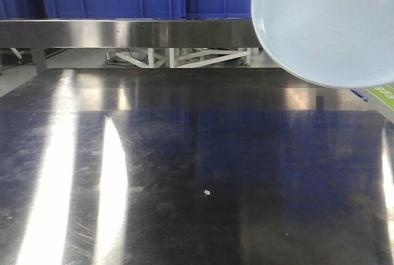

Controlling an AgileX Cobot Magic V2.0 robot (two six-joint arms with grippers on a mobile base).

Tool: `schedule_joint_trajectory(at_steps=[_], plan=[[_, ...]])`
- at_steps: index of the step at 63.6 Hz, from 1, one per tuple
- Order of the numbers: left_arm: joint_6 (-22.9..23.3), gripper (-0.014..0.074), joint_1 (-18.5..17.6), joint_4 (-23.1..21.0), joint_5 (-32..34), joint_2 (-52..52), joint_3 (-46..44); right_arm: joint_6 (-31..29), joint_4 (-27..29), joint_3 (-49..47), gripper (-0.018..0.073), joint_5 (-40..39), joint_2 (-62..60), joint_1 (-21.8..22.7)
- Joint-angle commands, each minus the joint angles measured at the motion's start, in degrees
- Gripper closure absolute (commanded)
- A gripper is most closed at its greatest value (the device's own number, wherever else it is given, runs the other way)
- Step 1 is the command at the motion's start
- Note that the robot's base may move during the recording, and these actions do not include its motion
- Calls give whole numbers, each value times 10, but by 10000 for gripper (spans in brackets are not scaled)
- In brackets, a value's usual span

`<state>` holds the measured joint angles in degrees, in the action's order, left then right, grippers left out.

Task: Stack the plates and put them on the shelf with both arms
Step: 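Lift the plate stack upright with the right gripper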

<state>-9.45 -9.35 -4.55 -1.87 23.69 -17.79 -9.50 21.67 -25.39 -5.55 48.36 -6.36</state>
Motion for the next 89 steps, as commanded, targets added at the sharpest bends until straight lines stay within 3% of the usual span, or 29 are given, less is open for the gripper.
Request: schedule_joint_trajectory(at_steps=[1, 22, 89], plan=[[7, 513, -4, 0, 49, 3, -18, -4, -4, 8, 536, -61, -51, 4], [7, 513, -4, 0, 49, 3, -18, -4, -4, 70, 536, -54, -171, 4], [7, 513, -4, 0, 49, 3, -18, -4, -4, 71, 536, -48, -174, 4]])
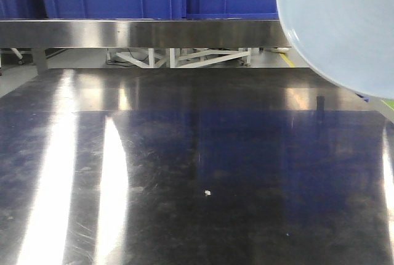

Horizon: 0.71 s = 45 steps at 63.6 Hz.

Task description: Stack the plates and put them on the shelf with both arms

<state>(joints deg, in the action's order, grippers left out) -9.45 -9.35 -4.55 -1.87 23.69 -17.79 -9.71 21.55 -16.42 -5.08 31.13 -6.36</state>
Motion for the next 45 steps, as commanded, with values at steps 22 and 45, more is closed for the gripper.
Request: schedule_joint_trajectory(at_steps=[22, 45], plan=[[7, 513, -4, 0, 49, 3, -18, -2, -3, -19, 536, -53, -1, 4], [7, 513, -4, 0, 49, 3, -18, -2, -3, -19, 536, -53, -1, 4]])
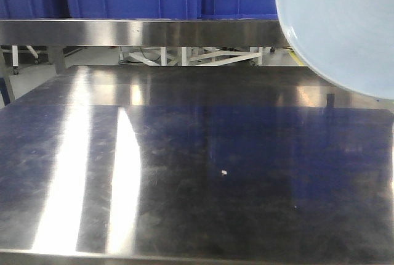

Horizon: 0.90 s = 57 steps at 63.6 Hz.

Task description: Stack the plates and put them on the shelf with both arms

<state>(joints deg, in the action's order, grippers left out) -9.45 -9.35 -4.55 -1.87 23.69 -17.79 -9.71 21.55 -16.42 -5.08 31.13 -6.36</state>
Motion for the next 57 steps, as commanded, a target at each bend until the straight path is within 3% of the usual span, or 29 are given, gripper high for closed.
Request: schedule_joint_trajectory(at_steps=[1, 57], plan=[[7, 513, -4, 0, 49, 3, -18, -2, -3, -19, 536, -53, -1, 4], [7, 513, -4, 0, 49, 3, -18, -2, -3, -19, 536, -46, -5, 4]])
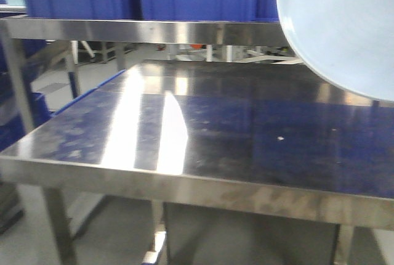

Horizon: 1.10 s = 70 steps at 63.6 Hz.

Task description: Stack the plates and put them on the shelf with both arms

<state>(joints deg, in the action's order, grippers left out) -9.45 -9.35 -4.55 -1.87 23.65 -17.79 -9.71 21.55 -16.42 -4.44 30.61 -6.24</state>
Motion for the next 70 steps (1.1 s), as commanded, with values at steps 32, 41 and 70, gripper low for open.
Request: schedule_joint_trajectory(at_steps=[32, 41, 70], plan=[[7, 513, -4, 0, 49, 3, -18, -2, -3, -19, 536, -52, 1, 3], [7, 513, -4, 0, 49, 3, -18, -2, -3, -19, 536, -52, 1, 3], [7, 513, -4, 0, 49, 3, -18, -2, -3, -19, 536, -52, 1, 3]])
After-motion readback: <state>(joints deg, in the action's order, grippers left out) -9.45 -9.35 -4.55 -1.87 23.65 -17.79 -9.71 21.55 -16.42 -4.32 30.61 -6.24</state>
